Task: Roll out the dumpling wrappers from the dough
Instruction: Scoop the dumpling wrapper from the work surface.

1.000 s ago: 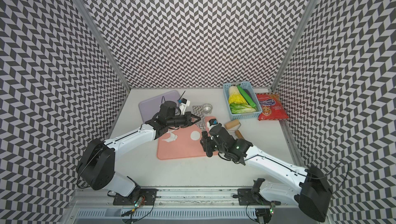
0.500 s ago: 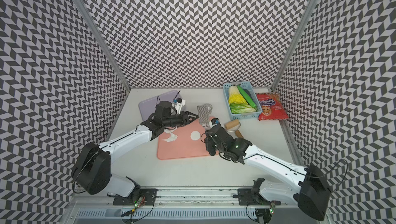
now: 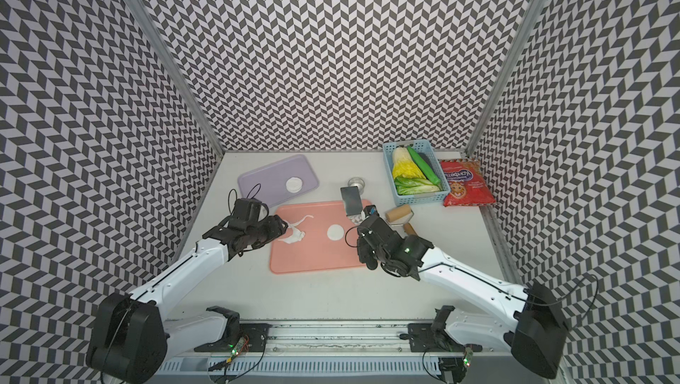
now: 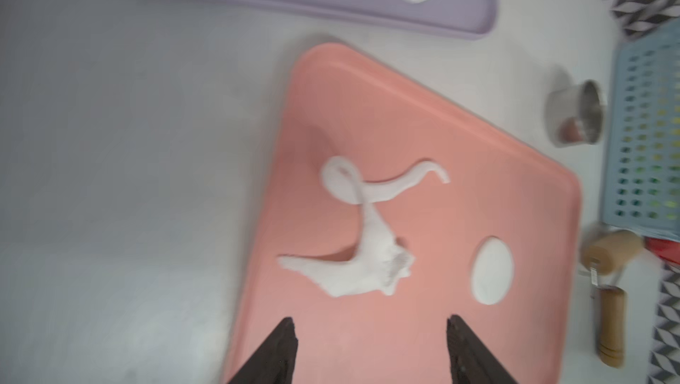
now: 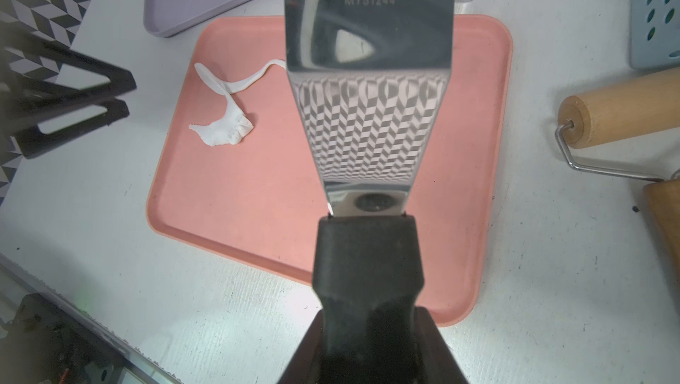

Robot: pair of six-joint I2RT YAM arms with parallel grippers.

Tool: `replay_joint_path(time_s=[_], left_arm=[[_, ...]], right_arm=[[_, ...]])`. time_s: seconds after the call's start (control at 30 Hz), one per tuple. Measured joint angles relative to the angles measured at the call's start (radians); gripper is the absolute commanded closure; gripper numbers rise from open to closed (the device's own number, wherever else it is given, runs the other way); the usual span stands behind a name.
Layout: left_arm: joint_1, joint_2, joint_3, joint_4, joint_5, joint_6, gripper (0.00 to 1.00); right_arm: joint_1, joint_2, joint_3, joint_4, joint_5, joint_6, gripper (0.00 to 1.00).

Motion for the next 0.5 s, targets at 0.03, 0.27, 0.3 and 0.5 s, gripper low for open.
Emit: replay_joint_path(time_s=[0.03,0.27,0.3,0.5], left_arm=[[0.008,-0.006,-0.018,-0.018,-0.015,-0.003,0.33],[0.019,-0.018,-0.093,-0.055,-0.047,-0.03,0.38],[0.019,-0.015,-0.1,-0.053,-0.045,-0.034,0.4],[0.019,0.035,-0.151,0.005,0.006,-0.052,0.57]], right_arm=[[0.0,0.0,0.0,0.0,-0.001,-0.005,1.0],[-0.002,-0.002,-0.006,0.003,-0.019,-0.028,1.0],[-0.002,-0.003,-0.011,0.005,-0.024,-0.03,1.0],[-0.004,-0.008,-0.025,0.006,-0.045,-0.032,1.0]])
